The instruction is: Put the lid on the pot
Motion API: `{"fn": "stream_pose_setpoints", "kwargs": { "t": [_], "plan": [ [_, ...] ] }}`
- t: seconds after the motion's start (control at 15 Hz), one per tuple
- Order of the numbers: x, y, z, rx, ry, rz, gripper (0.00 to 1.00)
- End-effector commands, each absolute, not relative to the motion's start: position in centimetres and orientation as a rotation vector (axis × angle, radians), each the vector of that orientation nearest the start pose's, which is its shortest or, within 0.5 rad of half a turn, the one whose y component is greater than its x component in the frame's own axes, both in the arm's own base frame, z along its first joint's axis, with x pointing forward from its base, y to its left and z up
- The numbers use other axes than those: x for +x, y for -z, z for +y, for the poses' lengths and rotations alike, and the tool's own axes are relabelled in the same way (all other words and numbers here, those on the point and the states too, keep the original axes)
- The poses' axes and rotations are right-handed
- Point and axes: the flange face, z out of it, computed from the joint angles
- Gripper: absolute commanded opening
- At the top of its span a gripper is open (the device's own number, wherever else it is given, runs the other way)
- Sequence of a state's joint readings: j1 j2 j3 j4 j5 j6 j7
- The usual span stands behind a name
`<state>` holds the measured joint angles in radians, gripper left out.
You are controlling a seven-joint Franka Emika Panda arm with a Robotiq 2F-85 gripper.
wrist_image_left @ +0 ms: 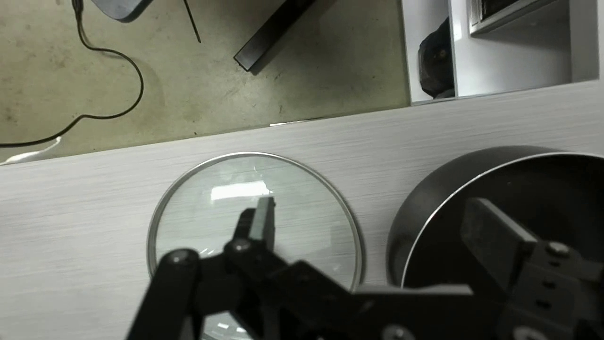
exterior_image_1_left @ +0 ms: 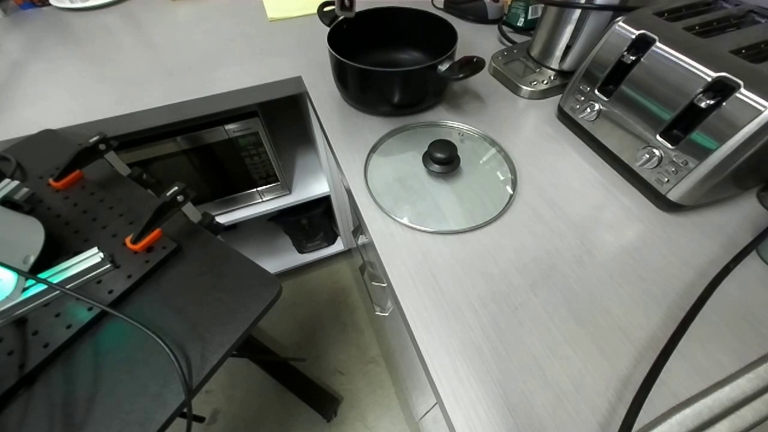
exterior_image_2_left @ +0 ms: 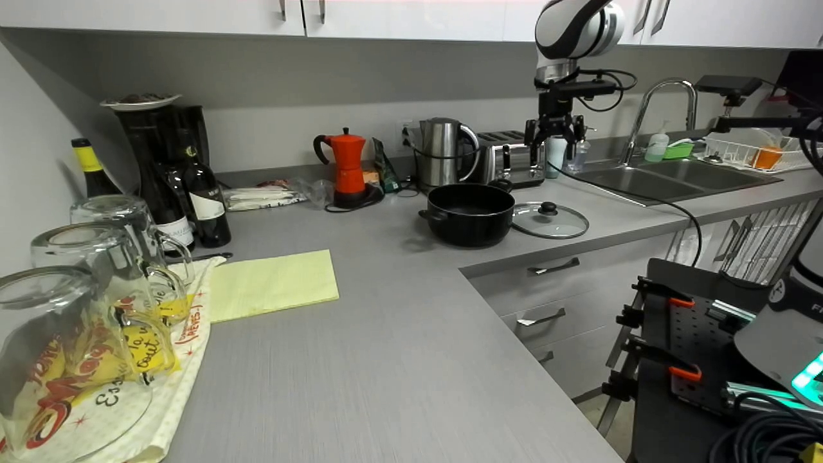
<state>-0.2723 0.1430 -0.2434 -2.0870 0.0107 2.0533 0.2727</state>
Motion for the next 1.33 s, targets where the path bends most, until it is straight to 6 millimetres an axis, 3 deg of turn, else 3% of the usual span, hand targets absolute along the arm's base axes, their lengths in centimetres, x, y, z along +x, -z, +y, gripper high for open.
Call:
{"fn": "stream_pose_setpoints", "kwargs": {
  "t": [0.0, 0.73, 1.27],
  "plan": [
    [48.9, -31.8, -30.1, -2.802, -0.285, 1.323, 1.00],
    [47.1, -24.8, -38.6, -2.546, -0.254, 1.652, 1.00],
    [46.4, -21.5, -41.5, -2.474, -0.224, 1.854, 1.00]
  ]
}}
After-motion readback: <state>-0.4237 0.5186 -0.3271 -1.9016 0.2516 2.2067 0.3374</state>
